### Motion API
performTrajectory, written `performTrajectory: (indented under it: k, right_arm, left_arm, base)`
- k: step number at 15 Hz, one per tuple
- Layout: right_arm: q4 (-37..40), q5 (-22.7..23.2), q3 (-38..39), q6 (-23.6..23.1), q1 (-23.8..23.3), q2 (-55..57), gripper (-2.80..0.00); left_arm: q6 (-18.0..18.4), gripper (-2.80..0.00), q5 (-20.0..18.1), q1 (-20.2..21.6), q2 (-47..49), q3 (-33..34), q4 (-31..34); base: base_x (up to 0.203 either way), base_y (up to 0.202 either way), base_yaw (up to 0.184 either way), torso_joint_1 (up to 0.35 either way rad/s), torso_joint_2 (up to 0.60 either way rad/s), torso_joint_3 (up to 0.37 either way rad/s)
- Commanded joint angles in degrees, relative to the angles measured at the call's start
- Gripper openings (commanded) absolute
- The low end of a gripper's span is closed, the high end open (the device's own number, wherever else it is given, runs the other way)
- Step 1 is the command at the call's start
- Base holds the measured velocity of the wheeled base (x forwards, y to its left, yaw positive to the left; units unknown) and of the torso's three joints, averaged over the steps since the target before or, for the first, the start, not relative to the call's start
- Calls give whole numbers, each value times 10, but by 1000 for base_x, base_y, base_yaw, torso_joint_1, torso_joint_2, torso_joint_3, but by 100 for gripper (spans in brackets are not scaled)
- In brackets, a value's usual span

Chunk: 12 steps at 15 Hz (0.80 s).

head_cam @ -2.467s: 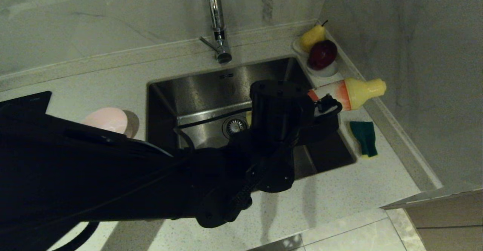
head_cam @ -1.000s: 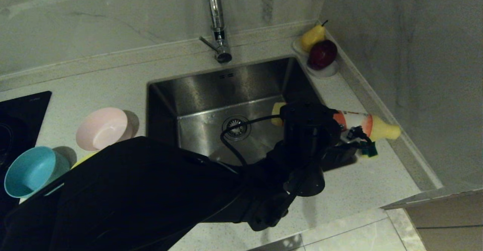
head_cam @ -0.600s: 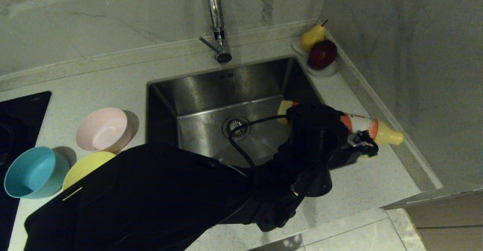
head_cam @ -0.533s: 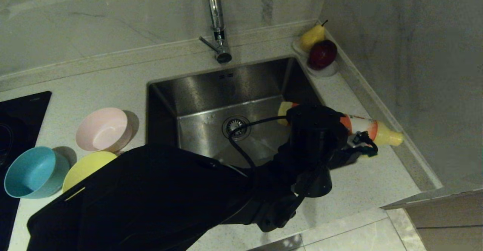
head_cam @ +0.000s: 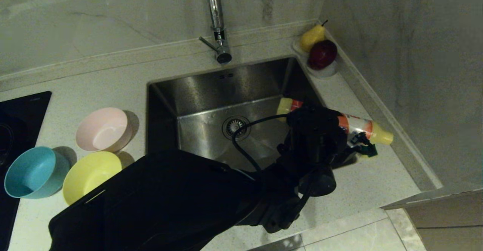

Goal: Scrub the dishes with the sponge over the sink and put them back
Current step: Squeeze it onto the sponge

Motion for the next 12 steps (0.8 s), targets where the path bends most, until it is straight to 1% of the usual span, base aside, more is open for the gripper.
performTrajectory:
  k: [1, 3, 4, 5, 7, 8, 12]
  right_arm:
    - [0, 0, 0, 0, 0, 0, -280]
    - [1, 0, 0, 0, 0, 0, -280]
    - [0, 0, 0, 0, 0, 0, -280]
    - [1, 0, 0, 0, 0, 0, -280]
    - [0, 0, 0, 0, 0, 0, -280]
    - [0, 0, 0, 0, 0, 0, -280]
    - [0, 0, 0, 0, 0, 0, -280]
  left_arm:
    - [14, -280, 4, 1, 5, -2, -4]
    - [18, -280, 3, 2, 10, -3, -10]
    - [25, -280, 3, 4, 16, -6, -28]
    - [39, -280, 3, 5, 21, -7, -48]
    - [82, -280, 3, 5, 28, -10, -83]
    - [91, -280, 3, 5, 32, -11, -94]
    - [92, -280, 3, 5, 37, -11, -99]
  base:
    - [0, 0, 0, 0, 0, 0]
    - [0, 0, 0, 0, 0, 0]
    - [0, 0, 0, 0, 0, 0]
    - [0, 0, 0, 0, 0, 0]
    - [0, 0, 0, 0, 0, 0]
    - [0, 0, 0, 0, 0, 0]
    - [0, 0, 0, 0, 0, 0]
